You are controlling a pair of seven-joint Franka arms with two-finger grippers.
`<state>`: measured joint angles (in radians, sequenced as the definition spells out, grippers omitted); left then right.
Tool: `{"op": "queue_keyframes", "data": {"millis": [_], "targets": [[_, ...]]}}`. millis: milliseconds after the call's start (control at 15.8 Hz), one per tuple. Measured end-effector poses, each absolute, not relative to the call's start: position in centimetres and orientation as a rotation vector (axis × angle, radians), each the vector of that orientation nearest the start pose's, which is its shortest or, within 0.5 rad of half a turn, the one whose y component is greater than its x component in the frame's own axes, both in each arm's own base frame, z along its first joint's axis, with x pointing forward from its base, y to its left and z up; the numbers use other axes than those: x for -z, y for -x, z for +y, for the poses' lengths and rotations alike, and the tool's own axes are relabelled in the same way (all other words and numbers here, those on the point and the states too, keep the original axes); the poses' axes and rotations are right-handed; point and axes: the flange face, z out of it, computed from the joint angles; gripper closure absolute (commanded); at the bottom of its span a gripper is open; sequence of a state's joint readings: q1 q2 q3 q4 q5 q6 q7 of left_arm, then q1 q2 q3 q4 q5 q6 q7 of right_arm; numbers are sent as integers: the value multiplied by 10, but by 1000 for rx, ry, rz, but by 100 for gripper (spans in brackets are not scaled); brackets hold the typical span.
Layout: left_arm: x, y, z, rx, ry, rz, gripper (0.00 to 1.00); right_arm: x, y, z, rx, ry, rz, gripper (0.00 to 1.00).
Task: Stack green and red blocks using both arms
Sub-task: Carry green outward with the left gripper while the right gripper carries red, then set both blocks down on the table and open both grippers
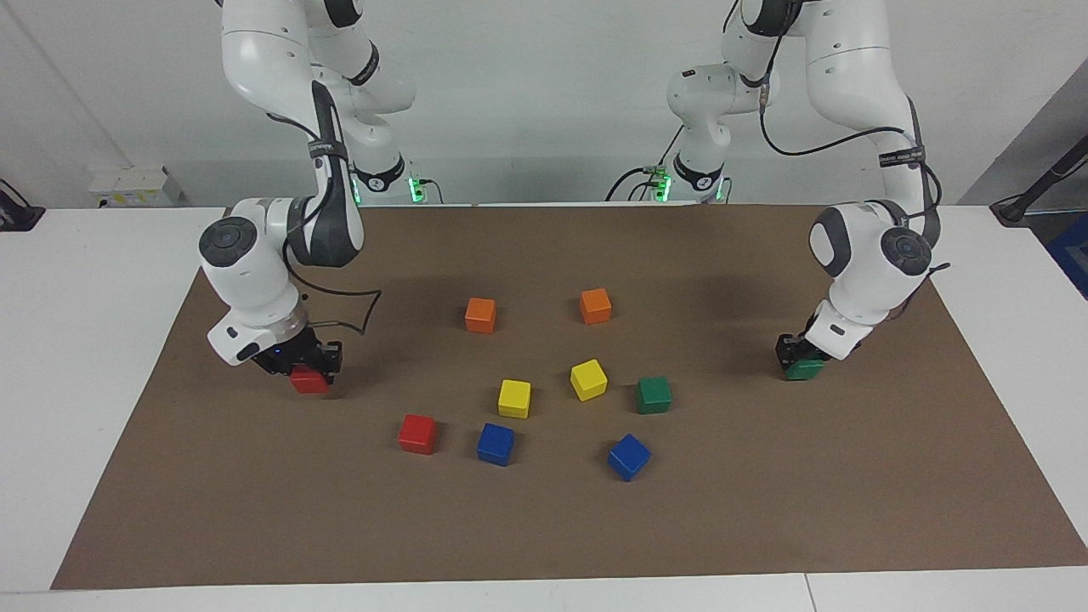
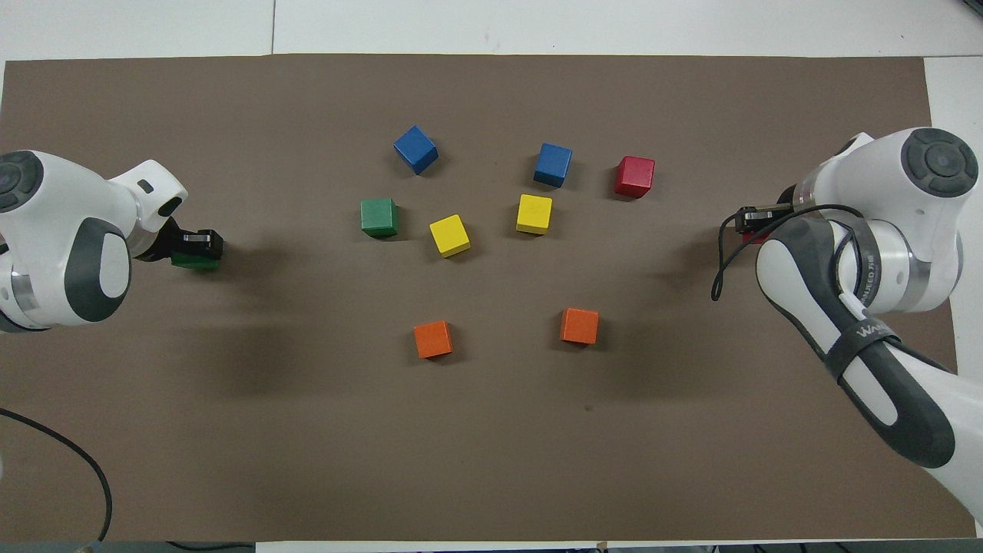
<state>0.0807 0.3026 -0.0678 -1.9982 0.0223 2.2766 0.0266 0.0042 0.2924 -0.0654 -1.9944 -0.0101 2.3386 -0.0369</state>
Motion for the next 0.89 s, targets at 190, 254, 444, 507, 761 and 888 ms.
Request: {"op": "queue_keyframes", "data": {"millis": [190,254,444,507,761,888], "targets": [[-302,-596,9,-39,3145,12,14,-292,-603,-51,73,3172,23,100],[-302,-596,9,-37,3145,7,0,-293,-604,-52,84,3172,21,100],[-305,-599,10,-20,3147,-10,0,-292,-604,-52,89,3172,20,0],[-311,-603,10,-7,3153,-24,0,-292,-604,-52,91,3172,20,0],[-377,-640,-21,1,3222,-210,0,-298,-609,-46,111,3171,3,0],[-399,-651,-58,16,3224,-263,0,-314,-617,-43,94,3172,-8,0]]}}
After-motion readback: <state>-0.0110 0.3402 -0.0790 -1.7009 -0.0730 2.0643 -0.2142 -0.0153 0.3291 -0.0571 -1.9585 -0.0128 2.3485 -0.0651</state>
